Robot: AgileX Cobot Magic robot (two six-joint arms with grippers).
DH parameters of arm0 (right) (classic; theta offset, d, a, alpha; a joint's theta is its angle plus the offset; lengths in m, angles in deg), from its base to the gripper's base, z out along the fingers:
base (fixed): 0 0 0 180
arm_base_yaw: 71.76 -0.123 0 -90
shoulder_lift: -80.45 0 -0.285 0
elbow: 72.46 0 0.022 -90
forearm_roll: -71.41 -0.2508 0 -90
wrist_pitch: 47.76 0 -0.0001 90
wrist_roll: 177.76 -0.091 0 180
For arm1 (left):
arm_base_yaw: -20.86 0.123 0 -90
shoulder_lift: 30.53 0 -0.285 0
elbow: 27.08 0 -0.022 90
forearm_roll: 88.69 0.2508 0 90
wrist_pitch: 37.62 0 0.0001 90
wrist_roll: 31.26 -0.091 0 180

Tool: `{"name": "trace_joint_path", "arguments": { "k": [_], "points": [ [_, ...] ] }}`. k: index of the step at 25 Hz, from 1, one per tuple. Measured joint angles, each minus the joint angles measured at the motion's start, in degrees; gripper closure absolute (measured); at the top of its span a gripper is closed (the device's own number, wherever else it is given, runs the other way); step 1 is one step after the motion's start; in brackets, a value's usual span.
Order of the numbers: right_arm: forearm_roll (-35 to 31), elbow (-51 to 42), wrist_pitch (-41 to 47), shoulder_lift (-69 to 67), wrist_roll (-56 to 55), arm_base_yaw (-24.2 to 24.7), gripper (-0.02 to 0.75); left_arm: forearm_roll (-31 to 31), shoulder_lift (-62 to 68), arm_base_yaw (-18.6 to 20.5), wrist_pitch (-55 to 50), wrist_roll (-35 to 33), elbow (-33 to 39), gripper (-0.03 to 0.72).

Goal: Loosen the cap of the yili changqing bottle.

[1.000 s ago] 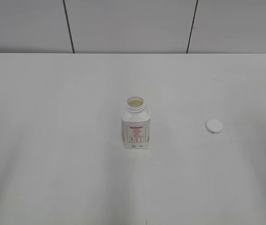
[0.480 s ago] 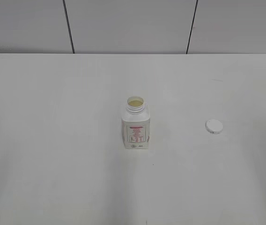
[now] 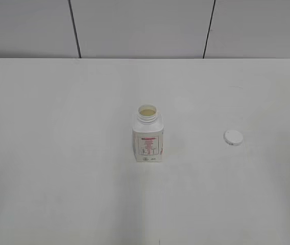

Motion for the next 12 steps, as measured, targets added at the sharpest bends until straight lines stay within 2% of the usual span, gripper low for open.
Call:
{"name": "trace_joint_path", "arguments": {
  "k": [12],
  "points": [
    [0.6, 0.0, 4.6, 3.1, -0.8, 0.0, 0.153, -0.6, 0.0, 0.0, 0.0, 0.2, 0.0, 0.241]
  ]
}}
